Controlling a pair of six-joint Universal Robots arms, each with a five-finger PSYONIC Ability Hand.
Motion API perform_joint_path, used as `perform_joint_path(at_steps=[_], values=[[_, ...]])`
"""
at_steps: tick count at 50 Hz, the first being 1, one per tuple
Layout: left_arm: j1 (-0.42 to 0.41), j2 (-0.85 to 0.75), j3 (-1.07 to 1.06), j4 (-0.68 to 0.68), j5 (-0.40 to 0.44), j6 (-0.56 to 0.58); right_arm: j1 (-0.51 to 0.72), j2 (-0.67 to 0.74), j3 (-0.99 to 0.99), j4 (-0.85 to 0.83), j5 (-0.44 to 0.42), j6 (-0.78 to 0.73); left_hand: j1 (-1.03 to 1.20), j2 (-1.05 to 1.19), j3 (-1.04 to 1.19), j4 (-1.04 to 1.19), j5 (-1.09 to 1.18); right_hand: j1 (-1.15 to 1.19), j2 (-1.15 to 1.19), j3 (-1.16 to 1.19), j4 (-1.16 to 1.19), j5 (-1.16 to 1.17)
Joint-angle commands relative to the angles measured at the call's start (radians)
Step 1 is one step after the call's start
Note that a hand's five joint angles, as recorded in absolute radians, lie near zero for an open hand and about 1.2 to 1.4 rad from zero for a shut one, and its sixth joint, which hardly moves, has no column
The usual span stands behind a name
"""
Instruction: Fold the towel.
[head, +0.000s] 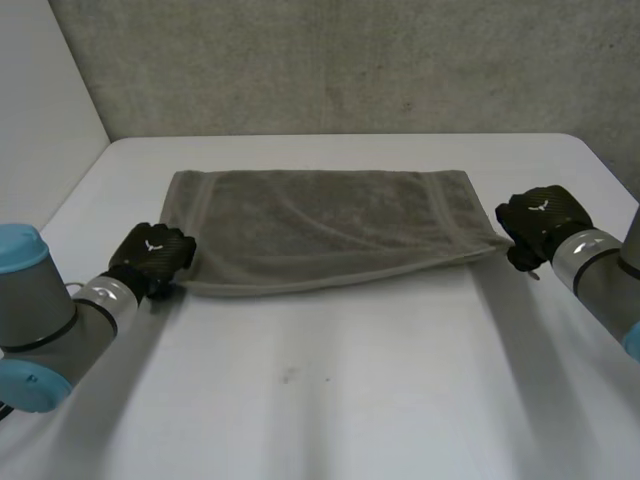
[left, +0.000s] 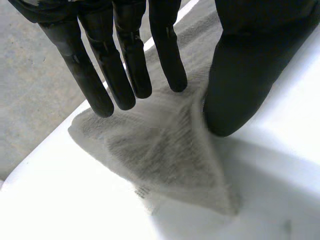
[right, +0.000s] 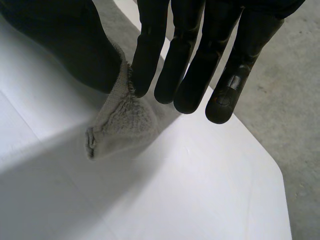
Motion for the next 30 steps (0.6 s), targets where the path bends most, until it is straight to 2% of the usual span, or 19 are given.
perform_joint_path(at_steps=[1,8,9,10,11,12,13,20,23,25,26,27,28,30], values=[[0.022,0.000,-0.016,0.003,-0.008,-0.004,-0.032,-0.005,0.045,-0.007,-0.004,-0.001,0.045,0.047,0.047,0.048,0.046,0.298,0.219,0.204,0.196,0.260],[0.031,0.003,-0.043,0.003,-0.011,-0.002,-0.032,-0.005,0.048,-0.007,-0.002,-0.001,0.069,0.071,0.070,0.071,0.069,0.298,0.219,0.204,0.196,0.260],[0.035,0.008,-0.047,0.001,-0.009,-0.002,-0.032,-0.005,0.049,-0.007,-0.002,-0.001,0.205,0.207,0.207,0.208,0.206,0.298,0.219,0.204,0.196,0.260],[0.036,0.008,-0.047,0.001,-0.009,-0.002,-0.032,-0.005,0.050,-0.007,-0.002,-0.001,0.207,0.209,0.208,0.210,0.207,0.298,0.219,0.204,0.196,0.260],[0.040,0.015,-0.058,0.001,-0.005,-0.004,-0.030,-0.005,0.053,-0.007,-0.002,-0.001,0.541,0.543,0.542,0.544,0.542,0.298,0.219,0.204,0.196,0.260],[0.040,0.015,-0.058,0.001,-0.005,-0.004,-0.030,-0.005,0.053,-0.007,-0.002,-0.001,0.544,0.546,0.546,0.547,0.545,0.298,0.219,0.204,0.196,0.260],[0.046,0.026,-0.072,0.001,0.000,-0.004,-0.030,-0.005,0.056,-0.007,-0.002,-0.001,0.672,0.674,0.673,0.675,0.673,0.298,0.219,0.204,0.196,0.260],[0.048,0.114,-0.127,-0.029,-0.005,0.000,-0.032,-0.021,0.076,0.011,0.004,-0.004,0.673,0.675,0.674,0.676,0.674,0.298,0.219,0.204,0.196,0.260],[0.051,0.201,-0.167,-0.103,-0.005,0.000,-0.038,-0.074,0.111,0.067,-0.002,-0.028,0.673,0.675,0.674,0.676,0.674,0.298,0.219,0.204,0.196,0.260],[0.084,0.316,-0.202,-0.236,-0.006,0.003,-0.059,-0.162,0.149,0.184,-0.008,-0.074,0.673,0.675,0.674,0.676,0.674,0.298,0.219,0.204,0.196,0.260],[0.085,0.316,-0.202,-0.236,-0.006,0.003,-0.060,-0.163,0.149,0.185,-0.008,-0.074,0.673,0.675,0.674,0.676,0.674,0.298,0.219,0.204,0.196,0.260],[0.106,0.368,-0.216,-0.326,-0.003,0.003,-0.085,-0.207,0.169,0.251,-0.010,-0.129,0.673,0.675,0.674,0.676,0.674,0.298,0.219,0.204,0.196,0.260],[0.106,0.368,-0.216,-0.327,-0.003,0.003,-0.086,-0.207,0.169,0.252,-0.010,-0.129,0.673,0.675,0.674,0.676,0.674,0.298,0.219,0.204,0.196,0.260],[0.138,0.468,-0.227,-0.506,0.003,0.019,-0.147,-0.309,0.210,0.388,-0.027,-0.268,0.673,0.675,0.674,0.676,0.674,0.298,0.219,0.204,0.196,0.260]])
